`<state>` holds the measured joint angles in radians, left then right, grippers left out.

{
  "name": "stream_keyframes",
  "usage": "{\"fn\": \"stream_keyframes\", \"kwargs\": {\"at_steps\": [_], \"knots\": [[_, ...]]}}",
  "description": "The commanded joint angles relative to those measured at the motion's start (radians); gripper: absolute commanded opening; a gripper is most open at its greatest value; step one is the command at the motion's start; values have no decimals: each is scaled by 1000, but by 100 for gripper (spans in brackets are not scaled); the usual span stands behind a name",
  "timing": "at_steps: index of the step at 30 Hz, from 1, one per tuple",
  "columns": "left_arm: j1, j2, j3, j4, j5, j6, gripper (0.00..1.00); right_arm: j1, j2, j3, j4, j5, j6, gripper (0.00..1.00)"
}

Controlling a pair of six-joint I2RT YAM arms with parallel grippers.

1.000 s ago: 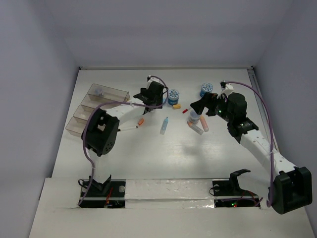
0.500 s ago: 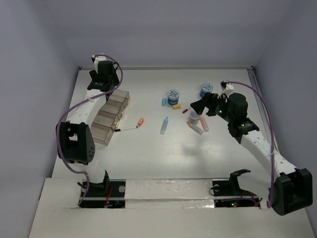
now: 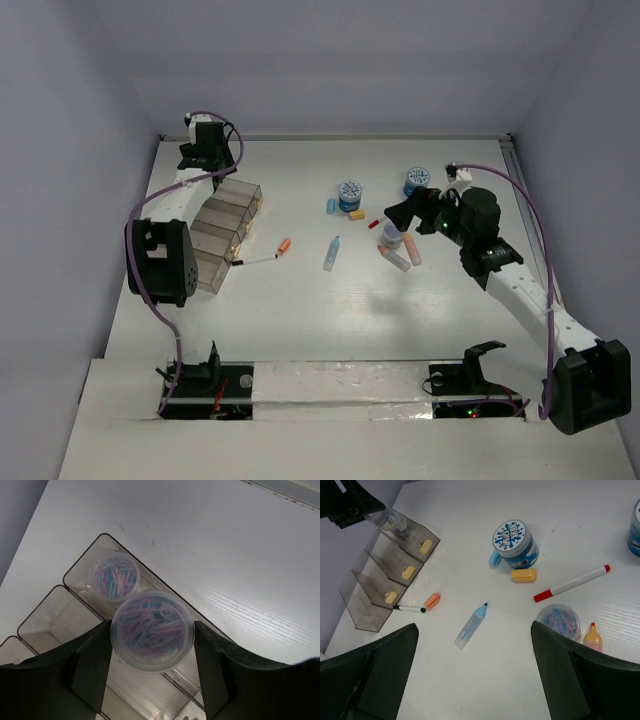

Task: Sort the stationery into containers
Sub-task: Place the stationery in the storage box, then pick up the stationery from the center of the board.

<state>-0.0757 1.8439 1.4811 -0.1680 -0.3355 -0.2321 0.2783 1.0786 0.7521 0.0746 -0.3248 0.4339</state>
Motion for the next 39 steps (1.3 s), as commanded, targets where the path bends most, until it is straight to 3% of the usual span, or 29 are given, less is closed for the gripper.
{"fn": "stream_keyframes", "kwargs": {"at_steps": [1, 20, 23, 27, 30, 35, 38, 39], "knots": [[2, 8, 58, 27, 1, 14, 41, 10, -6, 3, 27, -5, -12, 100], [2, 74, 24, 32, -8, 7, 47, 10, 0, 3, 28, 0, -14, 100], [2, 74, 21, 30, -22, 8, 52, 10, 0, 3, 27, 0, -14, 100], [2, 57, 19, 30, -23, 5, 76, 10, -3, 3, 25, 1, -15, 100], [2, 17, 11, 45, -5, -1, 87, 10, -5, 3, 24, 4, -18, 100], [-41, -86, 8, 48, 58, -18, 90, 10, -14, 3, 17, 20, -17, 100], [-131, -149, 5, 33, 102, -18, 90, 10, -29, 0, 13, 47, -15, 100], [-216, -162, 1, 28, 108, -19, 91, 10, -35, -2, 8, 76, -15, 100]]}}
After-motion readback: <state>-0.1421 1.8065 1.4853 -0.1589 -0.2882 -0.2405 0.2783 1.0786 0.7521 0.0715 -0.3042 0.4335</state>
